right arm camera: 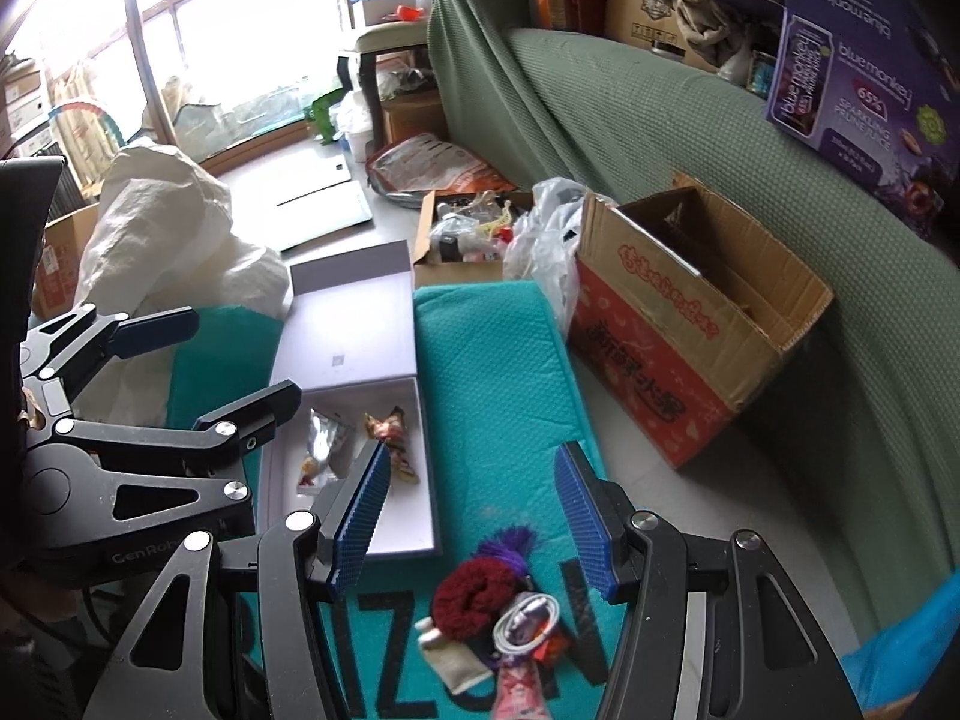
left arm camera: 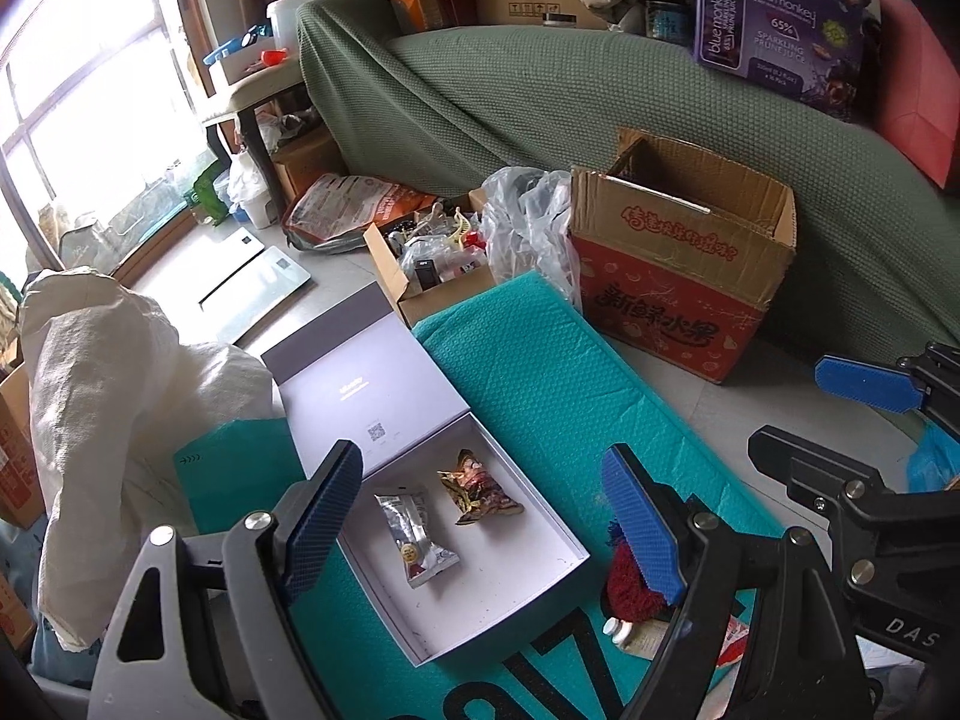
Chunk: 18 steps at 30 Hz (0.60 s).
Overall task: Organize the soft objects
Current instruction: 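Move both open tools back over the remaining pile on the mat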
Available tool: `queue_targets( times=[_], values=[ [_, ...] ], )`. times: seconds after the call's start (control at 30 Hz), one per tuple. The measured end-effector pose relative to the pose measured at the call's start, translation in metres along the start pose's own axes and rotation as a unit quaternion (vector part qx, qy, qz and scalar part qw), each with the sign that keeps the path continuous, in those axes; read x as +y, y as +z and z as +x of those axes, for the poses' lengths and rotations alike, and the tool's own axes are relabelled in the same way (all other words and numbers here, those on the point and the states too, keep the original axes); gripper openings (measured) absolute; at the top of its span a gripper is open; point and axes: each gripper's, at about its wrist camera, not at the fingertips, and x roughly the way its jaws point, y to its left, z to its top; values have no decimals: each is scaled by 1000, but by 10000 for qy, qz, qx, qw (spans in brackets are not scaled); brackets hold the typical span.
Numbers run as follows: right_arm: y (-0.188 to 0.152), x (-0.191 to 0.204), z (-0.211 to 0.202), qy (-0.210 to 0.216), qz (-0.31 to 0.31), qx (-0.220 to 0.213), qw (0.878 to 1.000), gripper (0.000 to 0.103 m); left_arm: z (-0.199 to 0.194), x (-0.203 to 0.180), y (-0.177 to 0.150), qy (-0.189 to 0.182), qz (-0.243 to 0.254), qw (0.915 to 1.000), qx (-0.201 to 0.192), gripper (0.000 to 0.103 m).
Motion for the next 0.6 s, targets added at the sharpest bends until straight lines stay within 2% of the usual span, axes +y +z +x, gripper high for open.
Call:
queue_targets(
  times=[0.6],
  values=[
    [-75,-39,-30,-462,523,143,9975,57,-4,-74,-42,-673,623,9953,318,82]
  ],
)
